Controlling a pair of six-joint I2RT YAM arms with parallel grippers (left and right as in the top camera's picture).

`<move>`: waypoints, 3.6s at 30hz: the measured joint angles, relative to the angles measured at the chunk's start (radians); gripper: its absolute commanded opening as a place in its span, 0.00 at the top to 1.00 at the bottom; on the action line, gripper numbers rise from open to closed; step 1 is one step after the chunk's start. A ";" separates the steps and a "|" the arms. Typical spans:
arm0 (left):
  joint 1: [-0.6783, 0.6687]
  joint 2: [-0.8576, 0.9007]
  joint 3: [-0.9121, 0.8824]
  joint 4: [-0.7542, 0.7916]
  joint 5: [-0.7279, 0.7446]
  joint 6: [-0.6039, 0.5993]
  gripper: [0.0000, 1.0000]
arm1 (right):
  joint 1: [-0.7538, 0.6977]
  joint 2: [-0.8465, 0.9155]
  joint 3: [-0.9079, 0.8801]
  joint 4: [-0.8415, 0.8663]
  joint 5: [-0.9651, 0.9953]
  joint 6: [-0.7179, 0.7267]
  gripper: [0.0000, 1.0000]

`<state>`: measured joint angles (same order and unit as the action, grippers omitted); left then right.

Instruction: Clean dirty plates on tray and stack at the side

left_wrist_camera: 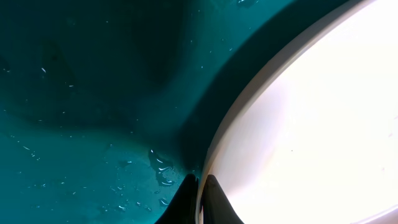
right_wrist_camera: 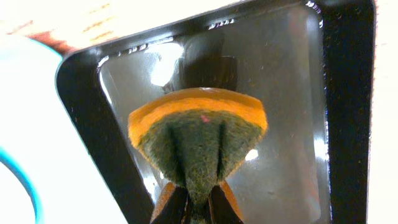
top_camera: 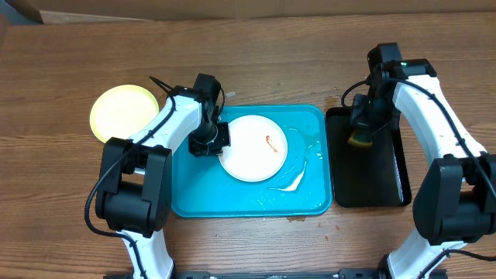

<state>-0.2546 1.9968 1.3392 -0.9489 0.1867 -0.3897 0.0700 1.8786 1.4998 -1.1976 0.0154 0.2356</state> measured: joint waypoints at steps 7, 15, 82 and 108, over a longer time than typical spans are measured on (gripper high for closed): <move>0.000 0.000 0.000 0.003 0.000 0.000 0.95 | 0.033 0.000 0.018 -0.010 -0.068 -0.031 0.96; 0.000 0.000 0.000 0.004 0.000 0.000 0.95 | 0.274 0.000 0.124 0.046 -0.087 -0.076 0.96; 0.003 0.000 0.000 0.010 -0.004 0.023 0.84 | 0.306 0.154 0.222 0.032 -0.356 -0.004 0.96; 0.003 0.000 0.000 0.025 -0.005 0.023 0.67 | -0.094 0.116 -0.142 0.153 -0.001 -0.032 0.47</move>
<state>-0.2512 1.9968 1.3392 -0.9237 0.1822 -0.3672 -0.0238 1.9945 1.3579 -1.0447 0.0147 0.2039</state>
